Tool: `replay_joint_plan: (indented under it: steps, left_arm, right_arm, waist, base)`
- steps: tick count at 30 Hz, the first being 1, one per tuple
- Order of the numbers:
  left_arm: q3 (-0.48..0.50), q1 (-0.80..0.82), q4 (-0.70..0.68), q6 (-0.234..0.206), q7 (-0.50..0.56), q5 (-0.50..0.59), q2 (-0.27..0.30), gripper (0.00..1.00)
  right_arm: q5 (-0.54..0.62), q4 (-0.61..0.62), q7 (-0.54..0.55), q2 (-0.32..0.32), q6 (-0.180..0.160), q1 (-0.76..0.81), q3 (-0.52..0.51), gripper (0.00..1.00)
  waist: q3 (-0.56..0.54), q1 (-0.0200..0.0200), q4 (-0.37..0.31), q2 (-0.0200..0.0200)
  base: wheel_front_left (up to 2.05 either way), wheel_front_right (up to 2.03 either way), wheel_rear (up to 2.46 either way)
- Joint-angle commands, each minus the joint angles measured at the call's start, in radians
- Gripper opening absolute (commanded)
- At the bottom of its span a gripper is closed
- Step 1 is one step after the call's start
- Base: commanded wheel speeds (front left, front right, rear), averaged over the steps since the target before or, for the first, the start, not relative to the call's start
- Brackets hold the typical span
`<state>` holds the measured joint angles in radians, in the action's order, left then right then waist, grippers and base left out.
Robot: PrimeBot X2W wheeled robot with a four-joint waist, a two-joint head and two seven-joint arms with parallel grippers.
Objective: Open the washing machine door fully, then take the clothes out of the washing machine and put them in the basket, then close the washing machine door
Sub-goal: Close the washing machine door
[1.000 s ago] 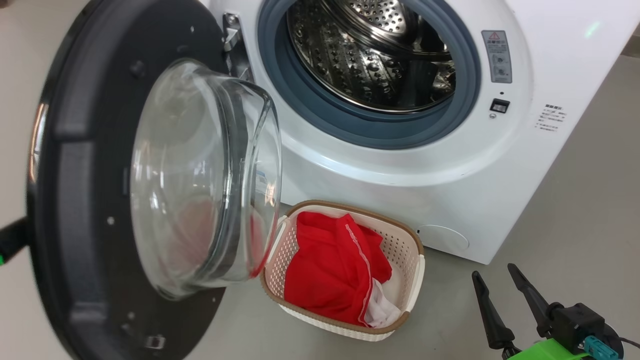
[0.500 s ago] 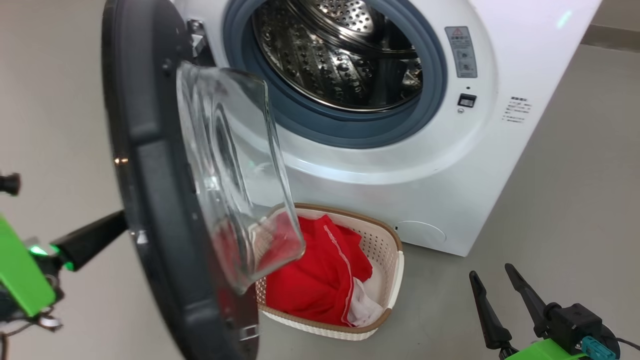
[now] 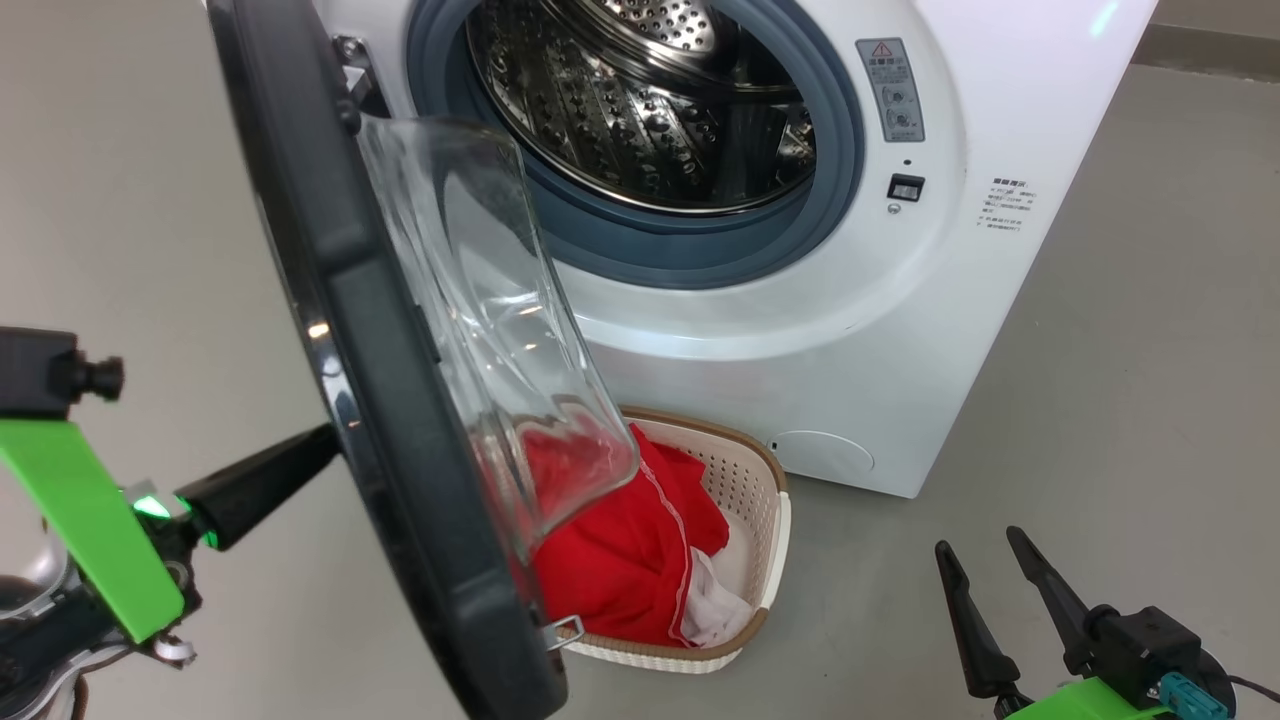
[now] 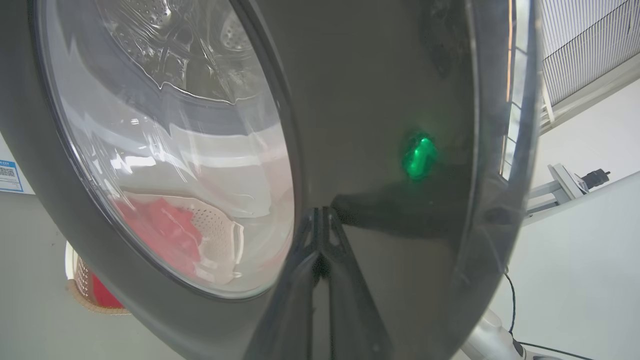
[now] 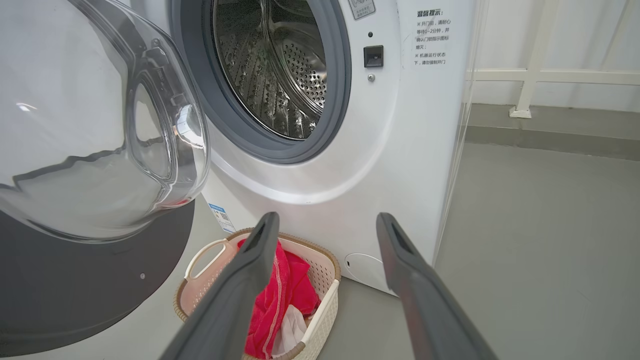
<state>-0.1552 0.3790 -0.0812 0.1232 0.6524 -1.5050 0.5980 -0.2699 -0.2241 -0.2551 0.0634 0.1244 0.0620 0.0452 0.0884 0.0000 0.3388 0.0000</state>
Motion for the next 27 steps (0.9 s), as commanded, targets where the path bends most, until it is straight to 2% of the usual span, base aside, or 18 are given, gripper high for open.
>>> replay_joint_plan:
  steps: [1, 3, 5, 6, 7, 11, 16, 27]
  left_arm:
    - [0.046, 0.032, -0.009, 0.007, -0.032, 0.011, 0.055, 0.0]
    - [0.046, 0.01, 0.002, 0.007, -0.067, 0.012, 0.052, 0.0]
    - [0.047, -0.017, 0.012, 0.007, -0.107, 0.012, 0.047, 0.23]
    - [0.045, -0.032, 0.014, 0.007, -0.125, 0.01, 0.044, 0.28]
    - [0.043, -0.048, 0.017, 0.007, -0.143, 0.01, 0.041, 0.4]
    - [0.031, -0.114, 0.029, 0.007, -0.226, 0.019, 0.03, 0.98]
    - [0.015, -0.187, 0.041, 0.007, -0.314, 0.027, 0.019, 1.0]
    - [-0.05, -0.327, 0.137, 0.007, -0.605, 0.06, -0.031, 1.0]
  right_arm:
    - [0.015, 0.024, -0.007, 0.005, 0.006, -0.027, 0.023, 1.0]
    - [0.014, 0.022, -0.007, 0.004, 0.006, -0.025, 0.026, 1.0]
    - [0.013, 0.022, -0.007, 0.002, 0.006, -0.024, 0.031, 1.0]
    - [0.012, 0.022, -0.007, 0.001, 0.006, -0.023, 0.032, 1.0]
    - [0.011, 0.021, -0.007, 0.001, 0.006, -0.022, 0.034, 1.0]
    - [0.009, 0.018, -0.007, 0.0, 0.006, -0.023, 0.04, 1.0]
    - [0.007, 0.012, -0.007, 0.0, 0.006, -0.025, 0.049, 1.0]
    - [0.002, 0.004, -0.007, 0.003, 0.006, -0.025, 0.064, 1.0]
  waist:
    - [-0.004, 0.0, 0.002, 0.0]
    - [-0.013, 0.0, 0.005, 0.0]
    - [-0.018, 0.0, 0.01, 0.0]
    - [-0.022, 0.0, 0.013, 0.0]
    - [-0.025, 0.0, 0.017, 0.0]
    - [-0.035, 0.0, 0.03, 0.0]
    - [-0.046, 0.0, 0.042, 0.0]
    - [-0.059, 0.0, 0.066, 0.0]
  base:
    - [0.0, 0.0, 0.0]
    - [0.0, 0.0, 0.0]
    - [0.0, 0.0, 0.0]
    - [0.0, 0.0, 0.0]
    - [0.0, 0.0, 0.0]
    - [0.0, 0.0, 0.0]
    - [0.0, 0.0, 0.0]
    - [0.0, 0.0, 0.0]
